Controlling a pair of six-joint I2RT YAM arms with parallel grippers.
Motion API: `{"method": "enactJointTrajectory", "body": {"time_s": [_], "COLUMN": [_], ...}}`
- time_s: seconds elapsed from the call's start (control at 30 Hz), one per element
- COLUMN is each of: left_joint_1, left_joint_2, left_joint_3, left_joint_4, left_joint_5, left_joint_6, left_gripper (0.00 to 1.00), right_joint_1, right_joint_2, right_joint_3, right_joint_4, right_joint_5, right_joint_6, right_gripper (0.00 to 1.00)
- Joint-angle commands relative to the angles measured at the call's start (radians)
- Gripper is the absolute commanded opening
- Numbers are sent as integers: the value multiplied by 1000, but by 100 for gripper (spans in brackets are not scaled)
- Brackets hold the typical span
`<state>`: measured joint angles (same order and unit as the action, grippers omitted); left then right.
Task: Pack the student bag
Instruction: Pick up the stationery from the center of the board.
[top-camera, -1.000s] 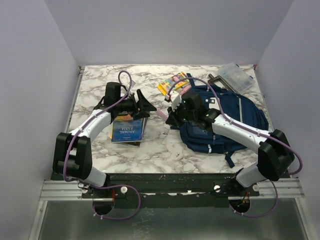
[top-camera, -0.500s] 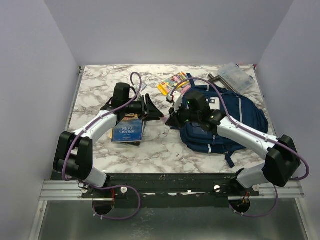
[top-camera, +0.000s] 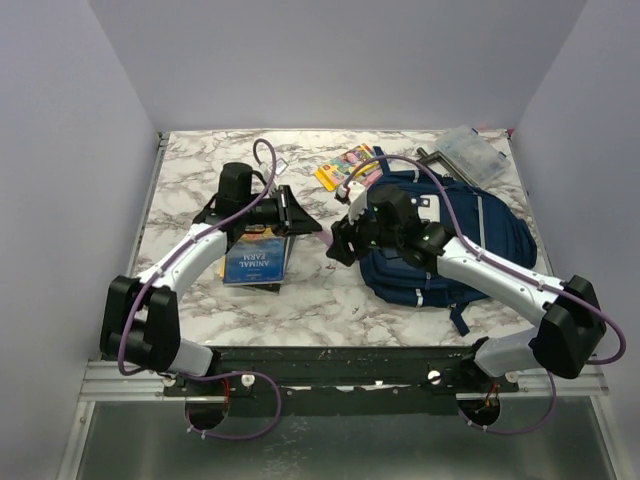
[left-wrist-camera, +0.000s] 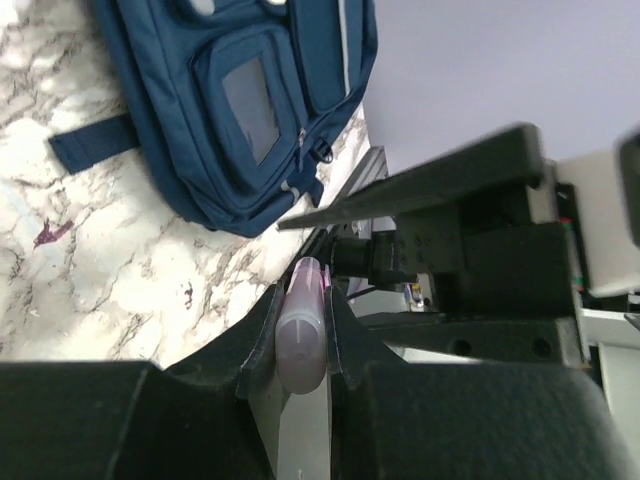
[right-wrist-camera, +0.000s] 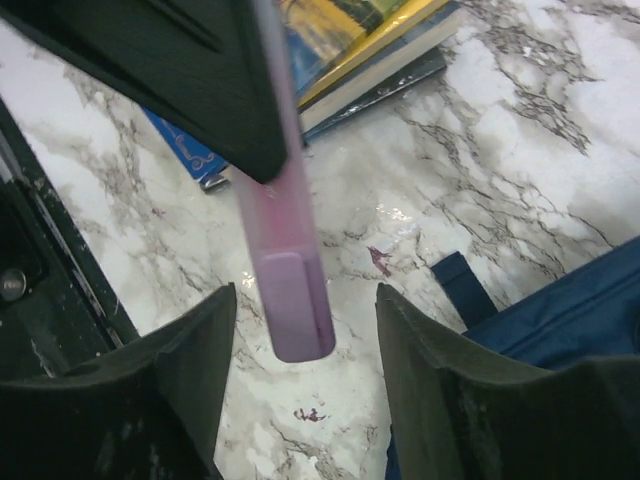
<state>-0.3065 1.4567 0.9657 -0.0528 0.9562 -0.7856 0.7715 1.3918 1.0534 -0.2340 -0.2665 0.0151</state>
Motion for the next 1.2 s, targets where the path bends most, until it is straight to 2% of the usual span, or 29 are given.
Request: {"method": "enactJointTrajectory", "body": {"time_s": [0.0, 0.07, 0.13, 0.23, 0.37, 0.47, 0.67, 0.83, 0.93, 1.1, 1.17], "left_joint_1": [41, 51, 52, 52, 51, 46, 18, -7, -28, -56, -66], "left_joint_2": [-152, -223, -292, -379, -449, -475, -505, -467, -457, -461, -453], "left_joint_3": [14, -12, -46, -144, -278, -316, -336, -347, -349, -358, -353], "left_joint_4": [24, 36, 72, 229, 506, 660, 741, 794, 812, 821, 821], "left_joint_5": [-73, -158, -227, -260, -263, -266, -311, -318, -334, -371, -373], "left_joint_6": [28, 0, -58, -236, -509, -638, -702, -746, -749, -737, -733], "left_gripper": [0, 0, 0, 0, 0, 0, 0, 0, 0, 0, 0], "right_joint_1": [6, 6, -1, -2, -5, -6, -6, -7, -6, -7, -7], "right_joint_2": [-32, -52, -88, -177, -285, -268, -227, -200, -205, -246, -246], "right_joint_3": [53, 54, 24, -78, -217, -233, -295, -297, -317, -323, -317], "right_joint_4": [-71, -105, -65, 157, 503, 635, 863, 913, 955, 912, 911], "right_joint_5": [189, 304, 257, 105, 70, 23, -29, -37, -16, 77, 86], "right_joint_6": [289, 465, 600, 771, 969, 1039, 1133, 1144, 1160, 1160, 1160], "right_gripper": [62, 68, 72, 72, 86, 86, 86, 84, 77, 67, 59]}}
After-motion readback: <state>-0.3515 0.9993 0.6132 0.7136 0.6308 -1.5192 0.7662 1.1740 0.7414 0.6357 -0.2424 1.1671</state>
